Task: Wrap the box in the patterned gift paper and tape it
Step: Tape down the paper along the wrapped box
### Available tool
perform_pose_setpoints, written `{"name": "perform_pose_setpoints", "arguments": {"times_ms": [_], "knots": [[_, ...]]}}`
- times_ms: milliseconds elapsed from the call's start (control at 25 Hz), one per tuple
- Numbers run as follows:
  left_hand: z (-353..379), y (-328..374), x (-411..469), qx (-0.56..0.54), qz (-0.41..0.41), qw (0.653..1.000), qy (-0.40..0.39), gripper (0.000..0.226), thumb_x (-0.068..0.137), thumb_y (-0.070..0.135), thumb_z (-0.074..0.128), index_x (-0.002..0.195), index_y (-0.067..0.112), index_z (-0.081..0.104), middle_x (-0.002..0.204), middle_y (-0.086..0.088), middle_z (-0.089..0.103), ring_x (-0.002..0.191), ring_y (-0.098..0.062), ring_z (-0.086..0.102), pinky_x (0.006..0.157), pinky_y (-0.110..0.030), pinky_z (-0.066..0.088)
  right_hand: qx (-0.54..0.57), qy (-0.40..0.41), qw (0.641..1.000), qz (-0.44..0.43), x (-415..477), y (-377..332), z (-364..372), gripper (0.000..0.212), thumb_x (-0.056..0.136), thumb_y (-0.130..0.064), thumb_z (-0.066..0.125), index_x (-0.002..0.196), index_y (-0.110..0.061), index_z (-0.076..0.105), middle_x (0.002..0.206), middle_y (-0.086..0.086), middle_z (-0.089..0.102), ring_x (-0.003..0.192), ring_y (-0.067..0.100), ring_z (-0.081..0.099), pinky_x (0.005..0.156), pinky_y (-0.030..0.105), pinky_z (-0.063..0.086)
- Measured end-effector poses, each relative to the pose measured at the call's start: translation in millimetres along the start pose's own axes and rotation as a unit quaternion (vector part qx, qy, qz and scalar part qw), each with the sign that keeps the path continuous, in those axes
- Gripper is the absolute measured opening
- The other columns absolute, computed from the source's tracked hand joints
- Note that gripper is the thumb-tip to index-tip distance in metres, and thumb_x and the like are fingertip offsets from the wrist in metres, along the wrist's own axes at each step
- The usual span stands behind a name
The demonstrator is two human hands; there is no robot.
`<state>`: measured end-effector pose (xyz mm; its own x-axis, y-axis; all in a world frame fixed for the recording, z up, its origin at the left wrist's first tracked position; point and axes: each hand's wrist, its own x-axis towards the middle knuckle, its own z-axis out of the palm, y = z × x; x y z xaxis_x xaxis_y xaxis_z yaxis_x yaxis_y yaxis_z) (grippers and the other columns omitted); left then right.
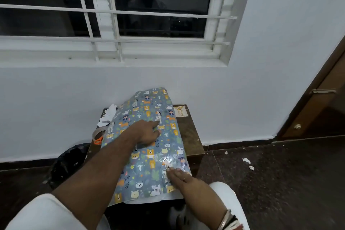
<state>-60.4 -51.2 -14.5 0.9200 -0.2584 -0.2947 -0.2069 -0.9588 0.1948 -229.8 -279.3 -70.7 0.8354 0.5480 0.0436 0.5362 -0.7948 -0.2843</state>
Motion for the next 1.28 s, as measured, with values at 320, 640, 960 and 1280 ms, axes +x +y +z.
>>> {"name": "perform_pose_setpoints", "arguments": {"times_ms": [320,640,960,1280], "knots": [[-22.6,-8.0,18.1,0.034,0.046,0.995,0.085,0.038,0.104,0.043,0.044,0.126,0.022,0.068,0.118,-0.008,0.073,0.113,-0.028,0.064,0.094,-0.036,0.051,0.101,0.108,0.988,0.032,104.1,16.6,-39.2,0.046,0.103,-0.043,0.052,0.145,-0.026,0.054,0.148,-0.002,0.052,0.134,0.019,0.048,0.112,0.034,0.042],[-61.3,-64.6,120.2,-0.085,0.002,0.973,0.213,0.035,0.101,0.037,0.055,0.13,0.022,0.067,0.13,-0.003,0.069,0.12,-0.025,0.063,0.097,-0.032,0.046,0.033,0.069,0.991,0.111,169.6,27.2,-17.2,0.05,0.102,-0.049,0.047,0.148,-0.032,0.051,0.145,-0.005,0.051,0.13,0.026,0.042,0.109,0.038,0.04],[-68.6,-75.5,221.2,-0.002,-0.075,0.952,0.296,0.054,0.096,0.07,0.037,0.093,0.03,0.074,0.073,0.011,0.07,0.089,-0.016,0.069,0.096,-0.035,0.043,0.1,-0.002,0.988,0.116,180.0,39.3,-27.6,0.057,0.095,-0.063,0.056,0.148,-0.052,0.042,0.154,-0.024,0.035,0.142,0.015,0.028,0.117,0.035,0.037],[-73.9,-69.6,241.6,-0.011,-0.096,0.953,0.286,0.032,0.088,0.061,0.064,0.082,0.031,0.071,0.074,0.015,0.065,0.088,-0.017,0.066,0.102,-0.037,0.031,0.102,-0.018,0.987,0.126,178.9,41.1,-25.2,0.058,0.095,-0.062,0.058,0.149,-0.055,0.04,0.155,-0.025,0.033,0.144,0.015,0.026,0.117,0.038,0.037]]}}
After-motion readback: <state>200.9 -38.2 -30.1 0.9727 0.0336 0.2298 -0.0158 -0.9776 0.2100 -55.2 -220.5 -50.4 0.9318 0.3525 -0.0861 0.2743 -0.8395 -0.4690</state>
